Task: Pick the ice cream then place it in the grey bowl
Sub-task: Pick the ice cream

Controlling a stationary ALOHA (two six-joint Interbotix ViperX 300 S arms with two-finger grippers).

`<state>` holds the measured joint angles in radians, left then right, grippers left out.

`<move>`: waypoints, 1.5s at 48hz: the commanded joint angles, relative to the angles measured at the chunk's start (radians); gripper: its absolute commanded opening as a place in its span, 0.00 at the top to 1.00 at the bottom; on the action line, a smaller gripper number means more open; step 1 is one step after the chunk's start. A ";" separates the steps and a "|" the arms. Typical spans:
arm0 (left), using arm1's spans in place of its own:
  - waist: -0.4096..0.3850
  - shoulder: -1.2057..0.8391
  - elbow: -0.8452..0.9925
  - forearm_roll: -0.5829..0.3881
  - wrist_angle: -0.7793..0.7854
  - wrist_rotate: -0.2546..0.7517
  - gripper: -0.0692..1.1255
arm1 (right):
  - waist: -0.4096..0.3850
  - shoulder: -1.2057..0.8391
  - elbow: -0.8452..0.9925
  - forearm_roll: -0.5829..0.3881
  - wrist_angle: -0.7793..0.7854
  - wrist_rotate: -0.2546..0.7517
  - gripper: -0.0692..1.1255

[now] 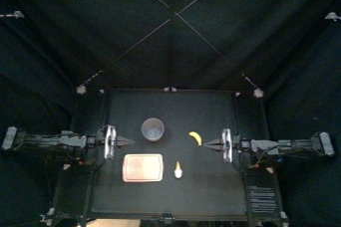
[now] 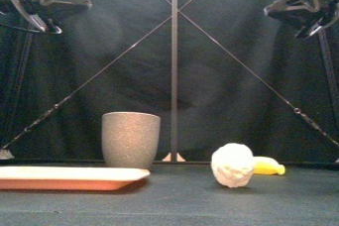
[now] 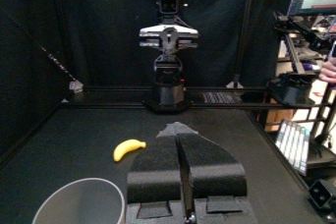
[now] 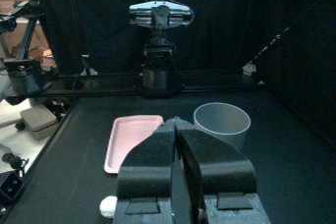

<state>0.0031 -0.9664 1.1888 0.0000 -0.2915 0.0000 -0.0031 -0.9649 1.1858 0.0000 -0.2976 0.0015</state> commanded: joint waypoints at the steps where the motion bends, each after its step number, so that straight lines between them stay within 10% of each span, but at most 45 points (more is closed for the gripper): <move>1: 0.011 0.008 -0.015 0.002 -0.014 0.003 0.98 | 0.005 0.043 -0.034 0.002 -0.008 0.005 0.95; 18: 0.017 0.005 -0.008 0.002 -0.017 0.003 0.97 | 0.172 0.502 -0.114 -0.046 0.002 0.023 0.78; 36: 0.017 0.000 -0.005 0.002 -0.017 0.002 0.97 | 0.173 0.815 -0.281 0.015 0.032 0.021 0.06; 72: 0.018 -0.008 0.002 0.002 -0.011 0.003 0.97 | 0.209 1.089 -0.506 0.011 0.239 0.006 0.09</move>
<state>0.0199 -0.9741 1.2026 0.0000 -0.2991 0.0015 0.2086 0.1442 0.7164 0.0123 -0.0552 0.0153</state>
